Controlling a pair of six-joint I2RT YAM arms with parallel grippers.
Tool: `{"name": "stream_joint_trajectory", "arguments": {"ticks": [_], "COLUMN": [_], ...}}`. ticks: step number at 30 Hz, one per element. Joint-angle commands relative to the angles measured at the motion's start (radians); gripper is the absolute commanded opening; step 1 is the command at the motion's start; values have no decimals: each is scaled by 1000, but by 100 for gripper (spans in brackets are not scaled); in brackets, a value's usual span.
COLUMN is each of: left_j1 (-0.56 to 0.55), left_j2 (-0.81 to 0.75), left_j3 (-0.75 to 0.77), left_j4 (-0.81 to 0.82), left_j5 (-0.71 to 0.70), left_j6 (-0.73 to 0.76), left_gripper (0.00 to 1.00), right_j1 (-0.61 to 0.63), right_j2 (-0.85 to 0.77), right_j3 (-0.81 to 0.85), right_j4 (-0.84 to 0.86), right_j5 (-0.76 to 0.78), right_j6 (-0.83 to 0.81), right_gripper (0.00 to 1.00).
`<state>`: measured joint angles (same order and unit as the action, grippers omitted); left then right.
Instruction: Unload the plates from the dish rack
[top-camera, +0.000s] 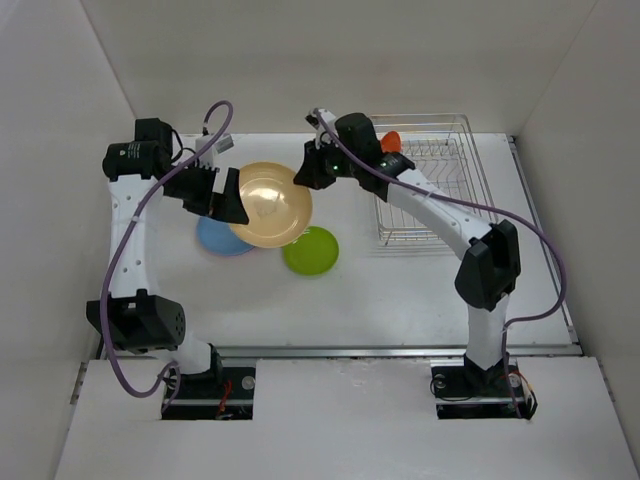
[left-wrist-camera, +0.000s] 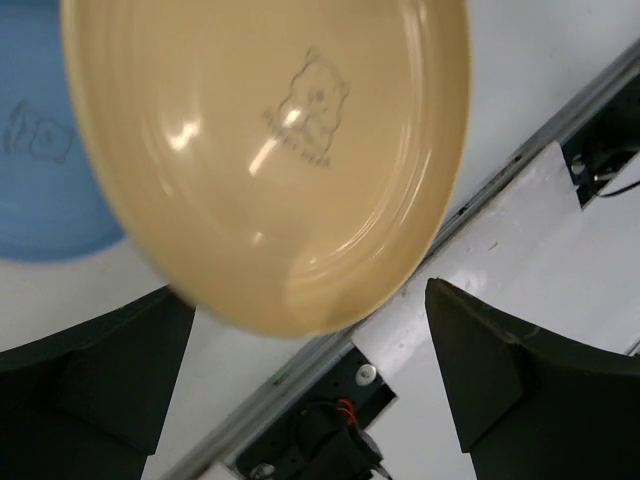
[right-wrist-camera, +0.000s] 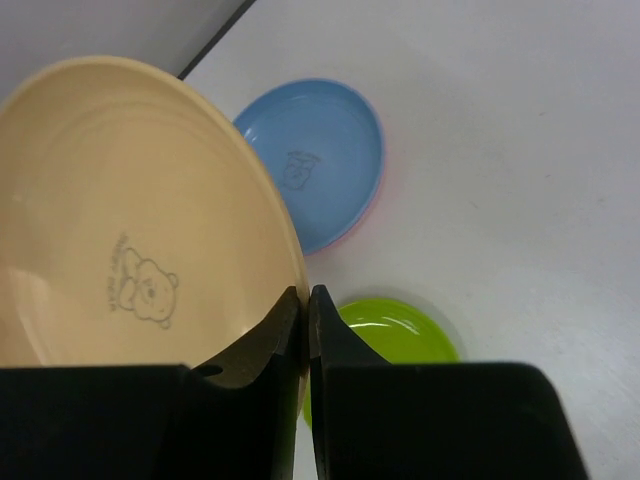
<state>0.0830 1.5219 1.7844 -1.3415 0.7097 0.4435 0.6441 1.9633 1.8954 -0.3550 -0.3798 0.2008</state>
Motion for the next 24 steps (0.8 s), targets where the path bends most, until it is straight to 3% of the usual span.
{"name": "stream_joint_trajectory", "arguments": {"ticks": [1, 4, 8, 9, 12, 15, 16, 17, 18, 19, 24], "left_j1": [-11, -20, -20, -20, -20, -20, -20, -20, -20, -20, -20], "left_j2": [1, -9, -8, 1, 14, 35, 35, 44, 44, 44, 44], "left_j3": [38, -17, -79, -79, -79, -79, -69, -69, -69, -69, -108], "left_j4": [-246, -237, -22, 13, 103, 142, 142, 142, 142, 142, 183], "left_j5": [172, 110, -10, -53, -78, -110, -110, -121, -121, -136, -277], "left_j6": [266, 311, 99, 5, -83, -150, -150, -163, -175, -175, -259], "left_gripper": [98, 98, 99, 97, 91, 60, 45, 18, 7, 0, 0], "right_j1": [54, 54, 54, 54, 54, 54, 54, 54, 54, 54, 54], "right_j2": [-67, -76, -76, -76, -76, -86, -86, -96, -96, -96, -50], "right_j3": [-10, -1, -1, -1, -12, -36, -45, -45, -58, -58, -27], "right_j4": [68, 68, 80, 80, 89, 100, 114, 128, 128, 128, 94], "right_j5": [5, 16, -50, -59, -71, -102, -102, -102, -102, -111, -94], "right_j6": [8, 8, 8, 8, 17, 28, 38, 38, 38, 49, 72], "right_gripper": [0, 0, 0, 0, 0, 0, 0, 0, 0, 0, 0]}}
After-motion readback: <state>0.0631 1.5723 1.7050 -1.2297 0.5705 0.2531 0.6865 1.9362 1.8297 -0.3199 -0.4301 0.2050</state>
